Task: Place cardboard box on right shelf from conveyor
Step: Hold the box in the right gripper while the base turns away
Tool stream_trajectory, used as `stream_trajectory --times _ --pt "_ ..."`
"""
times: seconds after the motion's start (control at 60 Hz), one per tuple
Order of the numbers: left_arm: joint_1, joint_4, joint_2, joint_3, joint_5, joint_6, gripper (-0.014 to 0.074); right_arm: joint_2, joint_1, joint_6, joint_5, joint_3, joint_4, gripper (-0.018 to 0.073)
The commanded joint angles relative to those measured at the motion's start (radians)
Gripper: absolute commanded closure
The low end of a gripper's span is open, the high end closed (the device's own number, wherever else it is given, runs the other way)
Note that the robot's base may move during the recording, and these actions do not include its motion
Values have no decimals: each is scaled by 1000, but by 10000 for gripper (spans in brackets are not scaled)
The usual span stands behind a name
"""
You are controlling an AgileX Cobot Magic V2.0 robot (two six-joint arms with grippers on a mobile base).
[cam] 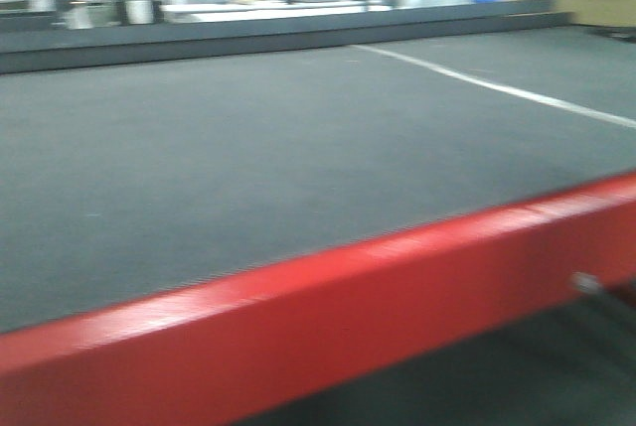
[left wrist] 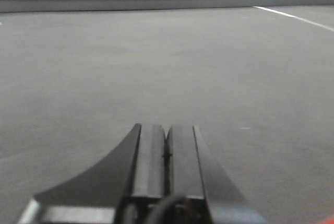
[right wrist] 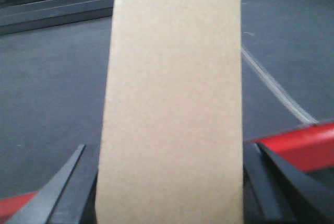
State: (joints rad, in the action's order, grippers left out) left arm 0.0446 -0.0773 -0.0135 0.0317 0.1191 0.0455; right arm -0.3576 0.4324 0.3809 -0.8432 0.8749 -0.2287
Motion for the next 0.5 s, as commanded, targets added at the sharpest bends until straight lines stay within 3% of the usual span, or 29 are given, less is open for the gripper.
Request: stream_trajectory --times 0.0,0.483 --pt "8 -6 -13 8 -86 0 712 -11 -6 -12 100 25 -29 401" --pt "8 -6 -13 8 -86 0 713 -11 -6 -12 100 25 -29 401"
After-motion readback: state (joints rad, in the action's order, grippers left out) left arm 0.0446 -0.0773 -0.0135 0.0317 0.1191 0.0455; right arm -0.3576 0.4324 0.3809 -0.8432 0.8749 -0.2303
